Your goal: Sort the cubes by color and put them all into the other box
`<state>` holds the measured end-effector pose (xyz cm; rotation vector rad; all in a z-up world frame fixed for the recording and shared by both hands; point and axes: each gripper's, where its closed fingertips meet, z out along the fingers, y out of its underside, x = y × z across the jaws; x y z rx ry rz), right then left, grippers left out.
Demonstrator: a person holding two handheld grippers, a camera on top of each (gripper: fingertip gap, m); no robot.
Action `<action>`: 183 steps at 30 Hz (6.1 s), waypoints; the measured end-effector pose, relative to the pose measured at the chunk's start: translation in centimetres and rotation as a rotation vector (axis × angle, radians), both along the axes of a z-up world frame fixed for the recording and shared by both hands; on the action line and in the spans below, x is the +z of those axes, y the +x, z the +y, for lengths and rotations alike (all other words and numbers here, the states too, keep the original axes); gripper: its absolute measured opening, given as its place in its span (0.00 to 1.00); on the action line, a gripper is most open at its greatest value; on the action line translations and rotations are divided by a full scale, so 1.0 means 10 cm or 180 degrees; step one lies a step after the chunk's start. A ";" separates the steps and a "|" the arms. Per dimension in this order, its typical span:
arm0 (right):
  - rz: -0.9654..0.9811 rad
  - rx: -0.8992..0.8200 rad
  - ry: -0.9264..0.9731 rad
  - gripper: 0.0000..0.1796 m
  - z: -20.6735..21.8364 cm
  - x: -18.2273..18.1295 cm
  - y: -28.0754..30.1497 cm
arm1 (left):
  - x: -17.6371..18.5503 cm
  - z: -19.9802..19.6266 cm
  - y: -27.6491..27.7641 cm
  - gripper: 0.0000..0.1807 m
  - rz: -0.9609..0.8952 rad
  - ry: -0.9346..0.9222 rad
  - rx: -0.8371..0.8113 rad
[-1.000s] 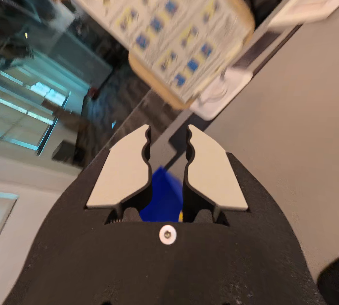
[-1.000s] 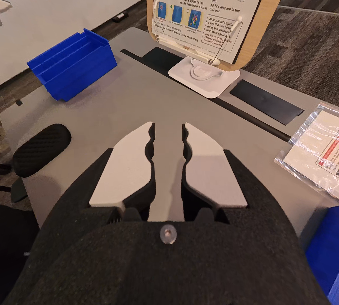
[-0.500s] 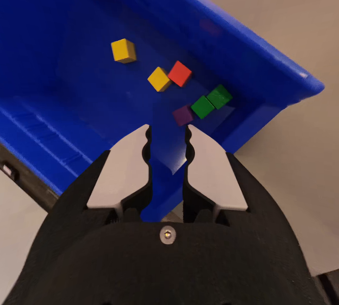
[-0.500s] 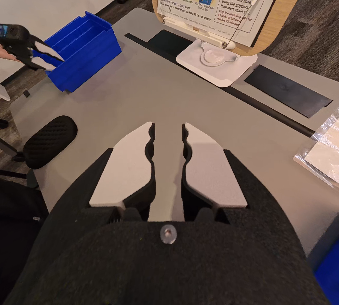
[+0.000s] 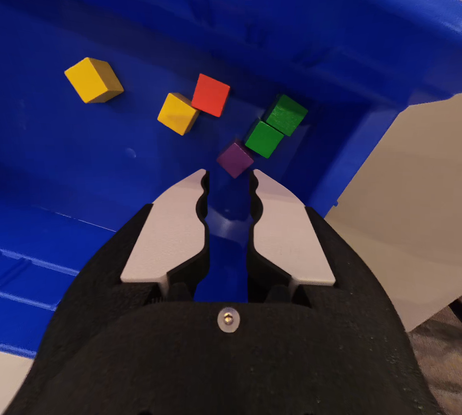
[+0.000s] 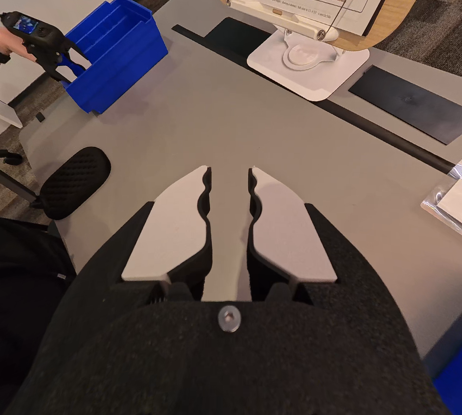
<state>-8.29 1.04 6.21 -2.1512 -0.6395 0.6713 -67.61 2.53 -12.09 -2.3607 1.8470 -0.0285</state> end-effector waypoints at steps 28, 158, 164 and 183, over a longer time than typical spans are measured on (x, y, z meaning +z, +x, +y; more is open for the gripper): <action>0.0077 0.0037 -0.0081 0.12 -0.04 -0.01 0.05 | -0.14 0.18 0.19 0.17 0.0010 0.0107 0.0052; -0.0534 -0.1601 -0.2188 0.12 0.60 -1.68 3.31 | 2.23 0.07 4.12 0.21 -0.3920 0.2109 -0.0118; -0.0681 -0.1596 -0.2200 0.12 0.74 -1.88 3.30 | 2.22 0.04 4.13 0.21 -0.3838 0.2153 -0.0145; -0.0779 -0.1594 -0.2140 0.16 0.79 -1.94 3.31 | 2.19 0.07 4.11 0.22 -0.3683 0.2180 -0.0133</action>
